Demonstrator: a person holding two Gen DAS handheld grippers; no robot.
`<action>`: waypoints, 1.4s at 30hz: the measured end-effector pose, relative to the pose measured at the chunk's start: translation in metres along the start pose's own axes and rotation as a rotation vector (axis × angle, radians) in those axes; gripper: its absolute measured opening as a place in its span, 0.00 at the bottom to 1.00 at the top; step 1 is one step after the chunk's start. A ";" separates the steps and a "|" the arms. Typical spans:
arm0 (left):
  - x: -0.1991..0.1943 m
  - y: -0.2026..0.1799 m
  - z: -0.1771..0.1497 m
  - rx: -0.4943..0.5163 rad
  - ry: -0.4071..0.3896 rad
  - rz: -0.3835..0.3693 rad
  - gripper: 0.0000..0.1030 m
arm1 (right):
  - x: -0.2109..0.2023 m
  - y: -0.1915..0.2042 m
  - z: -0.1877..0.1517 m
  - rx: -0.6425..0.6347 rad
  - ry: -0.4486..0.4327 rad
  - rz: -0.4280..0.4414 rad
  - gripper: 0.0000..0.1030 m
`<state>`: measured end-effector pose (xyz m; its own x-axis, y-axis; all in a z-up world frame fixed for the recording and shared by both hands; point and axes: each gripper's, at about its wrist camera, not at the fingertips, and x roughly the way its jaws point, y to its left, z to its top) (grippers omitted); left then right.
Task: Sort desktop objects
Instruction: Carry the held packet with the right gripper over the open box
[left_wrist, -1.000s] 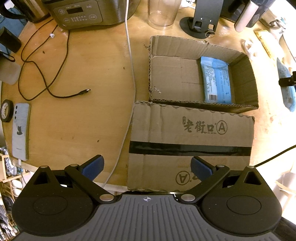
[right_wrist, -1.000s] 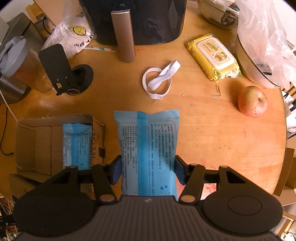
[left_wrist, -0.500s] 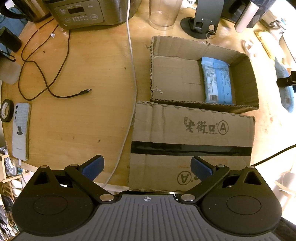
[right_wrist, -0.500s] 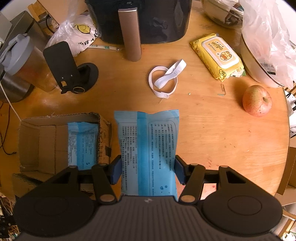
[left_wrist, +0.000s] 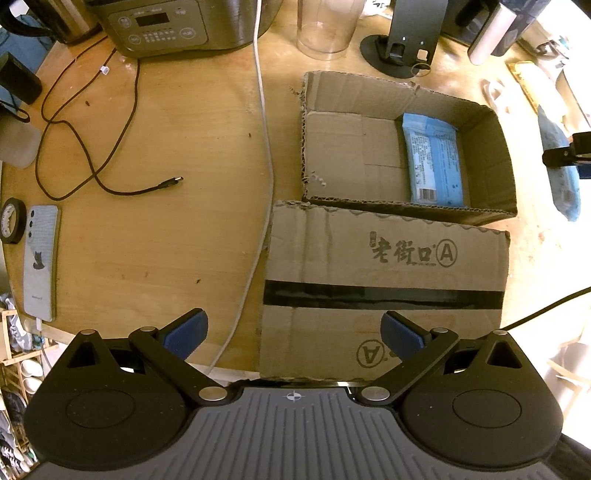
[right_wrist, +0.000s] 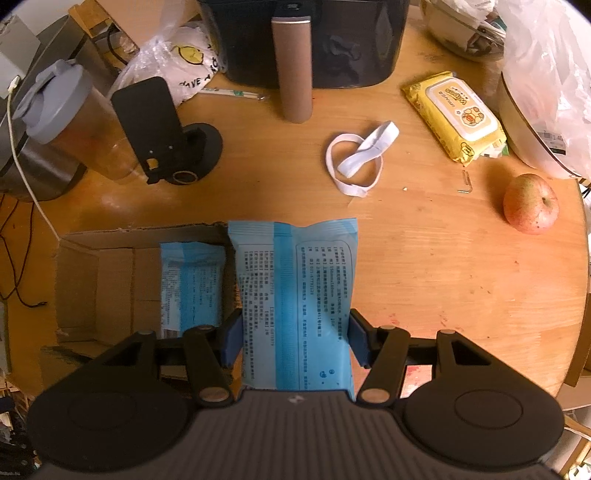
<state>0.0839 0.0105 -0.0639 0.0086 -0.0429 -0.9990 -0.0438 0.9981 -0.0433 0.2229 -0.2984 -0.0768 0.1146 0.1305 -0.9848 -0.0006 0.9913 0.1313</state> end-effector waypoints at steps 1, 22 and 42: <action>0.000 0.000 0.000 0.000 0.000 0.000 1.00 | 0.000 0.002 0.000 -0.001 0.000 0.002 0.54; -0.001 0.012 -0.003 0.001 -0.003 -0.003 1.00 | 0.001 0.035 -0.003 -0.008 -0.002 0.031 0.54; -0.001 0.023 -0.005 0.008 -0.003 -0.011 1.00 | 0.004 0.067 -0.007 -0.013 -0.004 0.056 0.54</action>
<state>0.0779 0.0330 -0.0644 0.0125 -0.0533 -0.9985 -0.0361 0.9979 -0.0537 0.2167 -0.2312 -0.0728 0.1185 0.1858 -0.9754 -0.0205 0.9826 0.1847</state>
